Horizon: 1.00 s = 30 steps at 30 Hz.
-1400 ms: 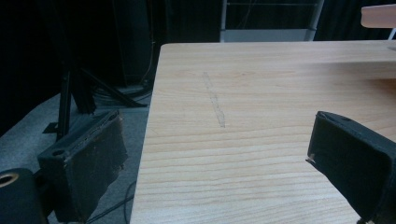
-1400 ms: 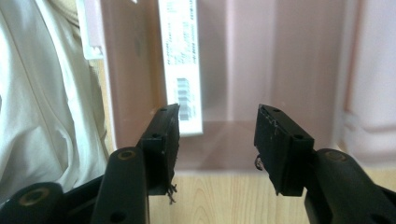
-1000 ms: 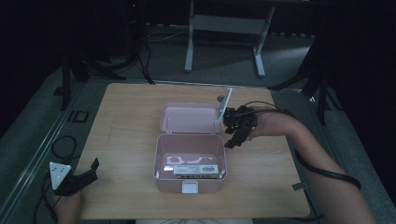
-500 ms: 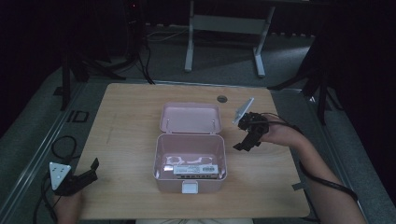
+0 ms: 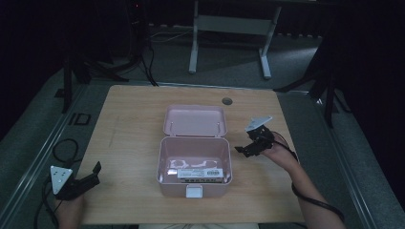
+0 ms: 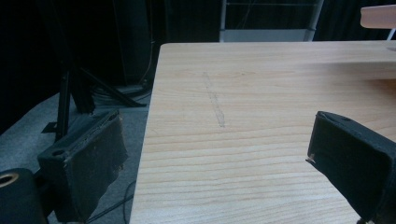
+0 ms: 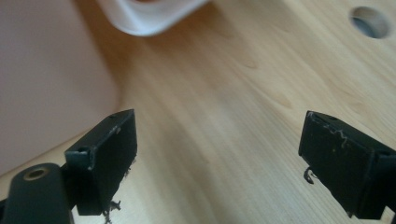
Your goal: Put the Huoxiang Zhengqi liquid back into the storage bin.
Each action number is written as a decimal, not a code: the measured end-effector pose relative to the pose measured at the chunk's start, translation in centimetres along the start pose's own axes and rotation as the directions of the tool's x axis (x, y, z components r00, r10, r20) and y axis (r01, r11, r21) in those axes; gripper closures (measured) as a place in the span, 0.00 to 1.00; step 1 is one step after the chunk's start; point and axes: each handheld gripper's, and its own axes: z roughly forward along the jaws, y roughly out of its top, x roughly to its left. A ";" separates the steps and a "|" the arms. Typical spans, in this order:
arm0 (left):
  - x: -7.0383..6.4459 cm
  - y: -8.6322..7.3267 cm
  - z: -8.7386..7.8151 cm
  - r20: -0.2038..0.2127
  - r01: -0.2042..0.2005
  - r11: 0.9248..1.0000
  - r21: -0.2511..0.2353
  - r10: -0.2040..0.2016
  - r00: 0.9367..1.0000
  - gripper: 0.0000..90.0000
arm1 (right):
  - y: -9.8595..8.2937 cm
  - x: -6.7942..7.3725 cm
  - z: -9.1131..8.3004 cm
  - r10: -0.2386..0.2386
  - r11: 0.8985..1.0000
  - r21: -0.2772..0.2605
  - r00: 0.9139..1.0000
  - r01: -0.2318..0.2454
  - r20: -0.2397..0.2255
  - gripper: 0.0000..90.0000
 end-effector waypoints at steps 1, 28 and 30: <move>0.0 0.0 0.0 0.000 0.000 1.000 0.000 0.000 1.000 0.05 | -0.3 0.0 0.2 0.008 1.000 -0.010 1.000 -0.008 0.003 0.12; 0.0 0.0 0.0 0.001 0.001 1.000 0.000 -0.001 1.000 0.05 | -8.3 -1.6 -1.6 0.284 0.940 -0.240 0.945 -0.241 0.161 0.12; 0.0 0.0 0.0 0.001 0.001 1.000 0.000 -0.001 1.000 0.05 | -9.2 -2.0 -2.3 0.331 0.922 -0.266 0.929 -0.280 0.169 0.13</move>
